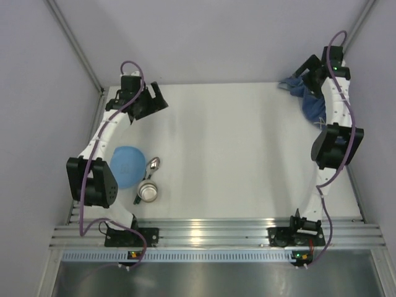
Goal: Set the dinner table for one person
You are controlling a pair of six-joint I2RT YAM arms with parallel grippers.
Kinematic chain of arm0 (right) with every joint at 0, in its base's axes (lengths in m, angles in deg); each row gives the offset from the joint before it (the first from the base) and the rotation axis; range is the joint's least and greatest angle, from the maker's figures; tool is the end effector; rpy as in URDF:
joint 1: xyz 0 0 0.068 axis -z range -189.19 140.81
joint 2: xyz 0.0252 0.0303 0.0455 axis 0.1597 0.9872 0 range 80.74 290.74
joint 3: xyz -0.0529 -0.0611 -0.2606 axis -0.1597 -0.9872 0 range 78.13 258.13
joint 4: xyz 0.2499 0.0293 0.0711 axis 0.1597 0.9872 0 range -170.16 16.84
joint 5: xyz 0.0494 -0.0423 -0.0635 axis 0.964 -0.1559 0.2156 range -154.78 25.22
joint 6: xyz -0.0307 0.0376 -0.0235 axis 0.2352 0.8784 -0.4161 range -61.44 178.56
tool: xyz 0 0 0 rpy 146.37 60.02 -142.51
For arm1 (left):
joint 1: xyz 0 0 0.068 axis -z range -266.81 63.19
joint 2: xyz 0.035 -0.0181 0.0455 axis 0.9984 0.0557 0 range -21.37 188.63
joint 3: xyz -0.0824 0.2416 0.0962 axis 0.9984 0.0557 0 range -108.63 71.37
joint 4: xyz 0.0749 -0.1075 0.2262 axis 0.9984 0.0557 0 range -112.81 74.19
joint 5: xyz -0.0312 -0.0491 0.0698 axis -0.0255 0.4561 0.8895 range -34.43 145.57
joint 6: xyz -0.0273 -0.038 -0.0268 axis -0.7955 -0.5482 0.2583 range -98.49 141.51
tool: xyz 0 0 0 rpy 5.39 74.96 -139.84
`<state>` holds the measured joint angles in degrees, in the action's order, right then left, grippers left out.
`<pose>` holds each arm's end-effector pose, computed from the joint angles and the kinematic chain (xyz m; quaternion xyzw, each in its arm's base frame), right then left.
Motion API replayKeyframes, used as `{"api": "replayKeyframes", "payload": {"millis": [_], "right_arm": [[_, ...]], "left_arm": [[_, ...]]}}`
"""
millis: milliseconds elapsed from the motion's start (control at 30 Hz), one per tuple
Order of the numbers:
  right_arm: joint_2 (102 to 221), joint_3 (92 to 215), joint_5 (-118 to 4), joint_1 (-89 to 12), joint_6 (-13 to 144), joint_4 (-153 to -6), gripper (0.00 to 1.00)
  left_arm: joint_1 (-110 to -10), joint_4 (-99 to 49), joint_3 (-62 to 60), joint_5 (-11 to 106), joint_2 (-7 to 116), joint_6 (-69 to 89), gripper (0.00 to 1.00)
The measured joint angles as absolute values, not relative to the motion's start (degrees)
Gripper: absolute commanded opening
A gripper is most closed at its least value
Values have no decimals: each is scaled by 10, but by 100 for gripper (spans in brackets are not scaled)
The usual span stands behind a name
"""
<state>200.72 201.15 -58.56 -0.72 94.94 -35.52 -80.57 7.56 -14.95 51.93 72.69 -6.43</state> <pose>0.4706 -0.0660 0.3425 0.3268 0.8504 0.1467 0.3854 0.3732 -0.0430 0.3357 -0.1556 0.8853 -0.1557 0.4096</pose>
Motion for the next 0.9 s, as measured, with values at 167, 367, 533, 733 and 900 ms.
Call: {"api": "replayKeyframes", "payload": {"millis": [167,367,533,733,900], "right_arm": [[2093,2087,-698,7,941,-293,100],[2179,2147,-755,7,941,-273,100],[2241,2186,-796,7,934,-279,100],[2281,2193,-833,7,914,-282,95],[2308,2200,-864,8,901,-284,71]], "left_arm": [[-774,71,-147,486,756,-59,94],[-750,69,-146,474,790,-56,94],[-745,65,-146,475,801,-59,94],[-745,52,-147,479,830,-73,92],[-745,50,-148,479,865,-84,92]]}}
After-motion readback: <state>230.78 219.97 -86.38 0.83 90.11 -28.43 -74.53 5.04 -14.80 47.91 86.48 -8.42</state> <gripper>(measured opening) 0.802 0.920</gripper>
